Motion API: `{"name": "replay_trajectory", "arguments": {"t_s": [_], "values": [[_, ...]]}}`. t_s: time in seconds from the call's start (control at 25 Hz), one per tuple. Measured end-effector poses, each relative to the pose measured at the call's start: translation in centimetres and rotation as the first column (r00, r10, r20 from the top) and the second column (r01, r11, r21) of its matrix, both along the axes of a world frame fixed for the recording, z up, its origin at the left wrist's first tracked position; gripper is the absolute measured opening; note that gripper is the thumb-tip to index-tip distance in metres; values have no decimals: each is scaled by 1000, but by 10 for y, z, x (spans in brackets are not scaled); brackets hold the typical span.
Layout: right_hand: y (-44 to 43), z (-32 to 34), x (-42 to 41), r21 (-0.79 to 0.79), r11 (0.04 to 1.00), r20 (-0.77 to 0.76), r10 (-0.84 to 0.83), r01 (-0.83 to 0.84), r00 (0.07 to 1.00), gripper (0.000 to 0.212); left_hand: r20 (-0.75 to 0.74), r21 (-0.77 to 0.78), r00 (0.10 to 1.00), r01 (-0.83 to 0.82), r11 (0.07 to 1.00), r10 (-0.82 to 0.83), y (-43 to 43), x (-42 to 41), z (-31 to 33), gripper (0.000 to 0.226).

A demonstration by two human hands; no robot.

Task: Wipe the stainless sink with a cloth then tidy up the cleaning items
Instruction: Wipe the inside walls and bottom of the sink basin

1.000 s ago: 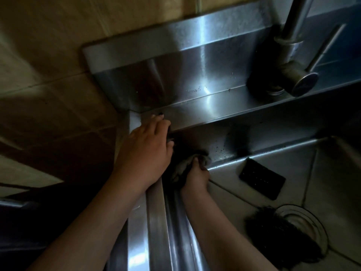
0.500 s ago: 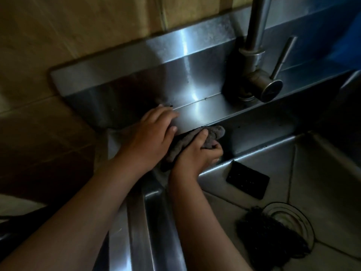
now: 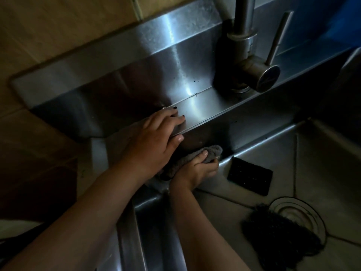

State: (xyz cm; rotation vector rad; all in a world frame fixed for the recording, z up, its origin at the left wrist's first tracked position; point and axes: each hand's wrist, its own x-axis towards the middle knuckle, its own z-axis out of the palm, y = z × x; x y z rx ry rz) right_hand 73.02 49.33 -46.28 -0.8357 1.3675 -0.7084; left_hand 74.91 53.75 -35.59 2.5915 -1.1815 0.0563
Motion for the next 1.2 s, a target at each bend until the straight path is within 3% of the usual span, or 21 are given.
{"name": "replay_trajectory", "arguments": {"t_s": [0.28,0.44,0.6,0.72,0.84,0.92,1.04,1.2], "values": [[0,-24,-9,97,994,-48,48,-43,998,42,52,55,999,0,999,-3,2,1,-4,48],[-7,-8,-12,156,986,11,52,-53,999,43,60,60,998,-5,998,1,1,-1,-3,48],[-26,34,-7,-77,997,111,-2,10,994,39,81,48,997,-4,999,0,1,-1,-2,47],[-48,56,-2,-291,951,188,-45,100,981,34,91,39,996,-1,999,-2,1,0,-4,49],[-54,57,0,-384,916,212,-36,117,977,33,92,35,996,-27,999,24,1,0,-6,50],[-58,42,2,-357,928,169,-49,107,984,35,99,24,994,-42,999,39,-1,-2,-7,51],[-62,16,1,-192,979,105,-44,63,994,39,101,39,993,-60,997,56,-1,-4,-6,53],[-56,-15,0,-202,979,25,29,-23,999,43,113,57,993,-51,997,44,1,-2,-9,52]]}}
